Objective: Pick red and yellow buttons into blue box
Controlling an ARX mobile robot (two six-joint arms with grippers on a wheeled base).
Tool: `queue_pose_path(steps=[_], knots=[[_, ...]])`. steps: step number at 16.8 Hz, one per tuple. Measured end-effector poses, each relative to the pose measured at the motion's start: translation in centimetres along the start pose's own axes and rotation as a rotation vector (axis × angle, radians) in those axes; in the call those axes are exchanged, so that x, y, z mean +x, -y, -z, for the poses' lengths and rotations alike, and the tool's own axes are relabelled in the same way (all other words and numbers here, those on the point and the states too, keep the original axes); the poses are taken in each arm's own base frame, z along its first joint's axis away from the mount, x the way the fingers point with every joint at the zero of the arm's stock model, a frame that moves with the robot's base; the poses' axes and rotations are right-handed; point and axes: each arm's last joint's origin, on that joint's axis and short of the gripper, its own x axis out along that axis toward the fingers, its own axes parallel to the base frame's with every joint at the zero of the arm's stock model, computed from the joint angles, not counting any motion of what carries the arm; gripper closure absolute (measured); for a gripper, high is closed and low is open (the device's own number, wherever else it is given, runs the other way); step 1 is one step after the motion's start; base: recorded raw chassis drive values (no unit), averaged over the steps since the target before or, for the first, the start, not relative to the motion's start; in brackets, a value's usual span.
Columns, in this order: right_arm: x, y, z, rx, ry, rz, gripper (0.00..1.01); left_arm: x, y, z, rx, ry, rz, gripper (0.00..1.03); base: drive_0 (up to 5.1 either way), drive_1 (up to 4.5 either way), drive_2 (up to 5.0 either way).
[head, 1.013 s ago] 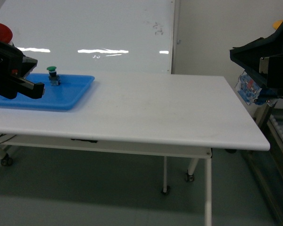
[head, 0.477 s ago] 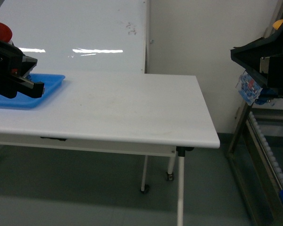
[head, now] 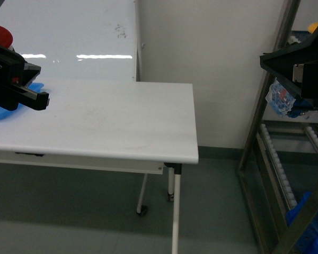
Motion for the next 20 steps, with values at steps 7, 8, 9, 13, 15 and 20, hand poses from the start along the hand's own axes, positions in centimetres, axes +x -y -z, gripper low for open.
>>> queue_pose_path(steps=[7, 8, 9, 13, 15, 20], knots=[[0.01, 0.0, 0.0, 0.0, 0.0, 0.0, 0.72, 0.0, 0.0, 0.0, 0.0, 0.0, 0.0, 0.78, 4.6, -2.29, -2.3], [0.01, 0.0, 0.0, 0.0, 0.0, 0.0, 0.72, 0.0, 0.01, -0.01, 0.0, 0.0, 0.0, 0.78, 4.6, -2.3, -2.3], [0.01, 0.0, 0.0, 0.0, 0.0, 0.0, 0.72, 0.0, 0.05, -0.01, 0.0, 0.001, 0.003, 0.78, 4.6, -2.3, -2.3], [0.01, 0.0, 0.0, 0.0, 0.0, 0.0, 0.72, 0.0, 0.04, 0.0, 0.0, -0.001, 0.002, 0.78, 4.6, -2.3, -2.3], [0.01, 0.0, 0.03, 0.001, -0.003, 0.0, 0.72, 0.0, -0.02, 0.02, 0.0, -0.002, -0.001, 0.78, 4.7, -2.25, -2.2], [0.01, 0.0, 0.0, 0.0, 0.0, 0.0, 0.72, 0.0, 0.03, -0.02, 0.0, 0.001, 0.002, 0.78, 4.7, -2.25, -2.2]])
